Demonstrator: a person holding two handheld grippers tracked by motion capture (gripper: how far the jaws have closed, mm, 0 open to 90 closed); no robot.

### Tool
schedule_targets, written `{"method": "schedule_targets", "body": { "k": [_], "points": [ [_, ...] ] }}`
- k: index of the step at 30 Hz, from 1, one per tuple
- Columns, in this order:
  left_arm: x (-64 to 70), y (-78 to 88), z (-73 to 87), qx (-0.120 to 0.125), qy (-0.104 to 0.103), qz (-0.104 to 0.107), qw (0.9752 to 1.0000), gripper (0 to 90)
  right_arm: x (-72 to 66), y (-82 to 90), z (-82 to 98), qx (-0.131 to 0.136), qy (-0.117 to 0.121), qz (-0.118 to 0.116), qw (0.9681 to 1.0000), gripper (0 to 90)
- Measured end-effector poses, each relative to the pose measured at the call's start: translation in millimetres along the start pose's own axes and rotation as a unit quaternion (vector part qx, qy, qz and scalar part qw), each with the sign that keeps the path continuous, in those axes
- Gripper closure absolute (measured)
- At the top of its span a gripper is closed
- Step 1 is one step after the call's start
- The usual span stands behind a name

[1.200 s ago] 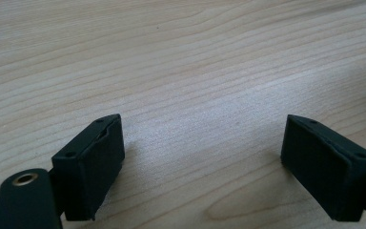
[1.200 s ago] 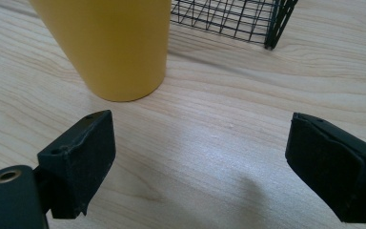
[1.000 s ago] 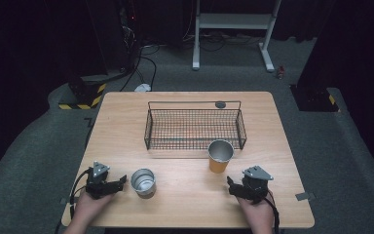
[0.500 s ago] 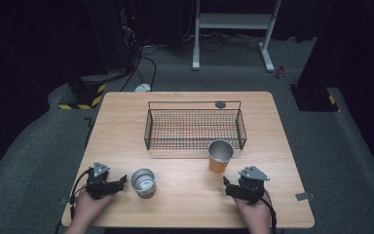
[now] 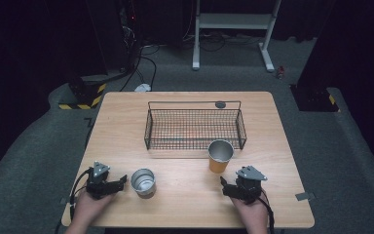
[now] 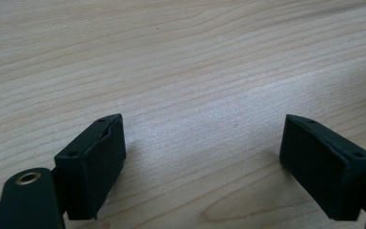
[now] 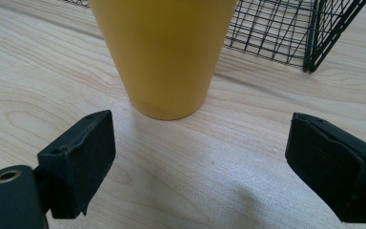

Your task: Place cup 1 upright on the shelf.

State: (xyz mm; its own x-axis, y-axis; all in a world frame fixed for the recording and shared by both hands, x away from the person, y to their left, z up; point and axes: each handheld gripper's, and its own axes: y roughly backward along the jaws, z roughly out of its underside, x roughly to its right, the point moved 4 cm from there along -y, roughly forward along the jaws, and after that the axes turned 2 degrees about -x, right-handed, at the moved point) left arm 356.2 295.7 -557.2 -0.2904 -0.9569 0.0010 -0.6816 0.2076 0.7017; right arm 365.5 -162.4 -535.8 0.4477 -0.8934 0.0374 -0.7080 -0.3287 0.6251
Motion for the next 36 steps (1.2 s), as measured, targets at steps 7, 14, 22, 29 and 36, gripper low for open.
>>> {"method": "schedule_targets", "body": {
  "k": [7, 14, 22, 29, 36],
  "points": [
    [0.4, -1.1, -0.8, -0.002, -0.002, 0.002, 1.0000, 12.9, -2.2, -2.0, -1.3, 0.004, -0.002, -0.003, 1.0000, 9.7],
    [0.3, -1.3, -0.9, -0.002, -0.003, 0.002, 1.0000, 12.7, -4.2, -4.5, -7.4, 0.002, -0.019, -0.007, 0.9998, 9.9],
    [0.4, -1.3, -0.9, -0.002, -0.003, 0.002, 1.0000, 12.6, -8.7, -7.8, -13.2, 0.015, -0.012, -0.015, 0.9997, 10.8],
    [0.2, -1.1, -0.8, -0.004, -0.005, 0.002, 1.0000, 12.5, -7.7, -10.9, -14.4, 0.011, -0.012, -0.012, 0.9998, 10.8],
    [0.1, -1.1, -0.8, -0.004, -0.005, 0.002, 1.0000, 12.5, -11.0, -16.3, -29.0, 0.025, -0.020, -0.021, 0.9993, 10.5]
  ]
}}
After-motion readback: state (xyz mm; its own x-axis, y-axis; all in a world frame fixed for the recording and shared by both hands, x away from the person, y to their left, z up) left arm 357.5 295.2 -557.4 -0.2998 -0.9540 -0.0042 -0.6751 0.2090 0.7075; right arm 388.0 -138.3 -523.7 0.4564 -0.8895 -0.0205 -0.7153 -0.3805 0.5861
